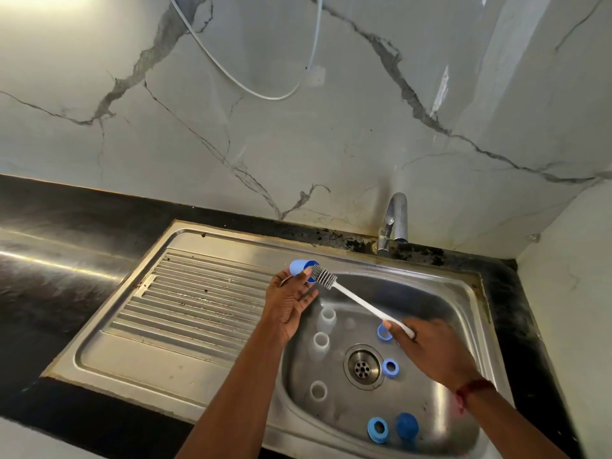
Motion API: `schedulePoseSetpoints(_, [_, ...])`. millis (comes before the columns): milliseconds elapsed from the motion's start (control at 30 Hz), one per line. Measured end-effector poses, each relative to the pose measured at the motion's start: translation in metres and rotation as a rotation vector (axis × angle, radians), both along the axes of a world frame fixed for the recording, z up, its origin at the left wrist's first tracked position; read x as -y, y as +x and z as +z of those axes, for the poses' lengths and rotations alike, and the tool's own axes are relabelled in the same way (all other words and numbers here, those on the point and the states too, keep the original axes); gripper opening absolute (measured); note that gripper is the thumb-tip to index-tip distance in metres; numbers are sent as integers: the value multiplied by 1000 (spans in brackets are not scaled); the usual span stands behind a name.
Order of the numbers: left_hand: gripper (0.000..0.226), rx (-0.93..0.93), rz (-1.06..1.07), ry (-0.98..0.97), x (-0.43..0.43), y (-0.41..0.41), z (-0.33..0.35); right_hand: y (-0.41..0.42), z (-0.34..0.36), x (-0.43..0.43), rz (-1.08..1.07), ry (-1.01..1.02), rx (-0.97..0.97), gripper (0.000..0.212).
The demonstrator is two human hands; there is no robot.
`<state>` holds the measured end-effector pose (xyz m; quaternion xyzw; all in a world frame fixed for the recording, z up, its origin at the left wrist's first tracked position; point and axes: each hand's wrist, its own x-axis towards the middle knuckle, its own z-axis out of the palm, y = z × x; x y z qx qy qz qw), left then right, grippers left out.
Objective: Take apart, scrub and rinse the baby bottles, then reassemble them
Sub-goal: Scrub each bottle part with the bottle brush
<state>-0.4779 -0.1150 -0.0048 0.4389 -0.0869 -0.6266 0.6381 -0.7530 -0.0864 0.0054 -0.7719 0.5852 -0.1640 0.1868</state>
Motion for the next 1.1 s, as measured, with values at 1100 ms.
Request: schedulePoseSetpoints(1100, [44,1066,-286,-73,-7,-12,-35,-15,-26,-15,-71,110,-8,48])
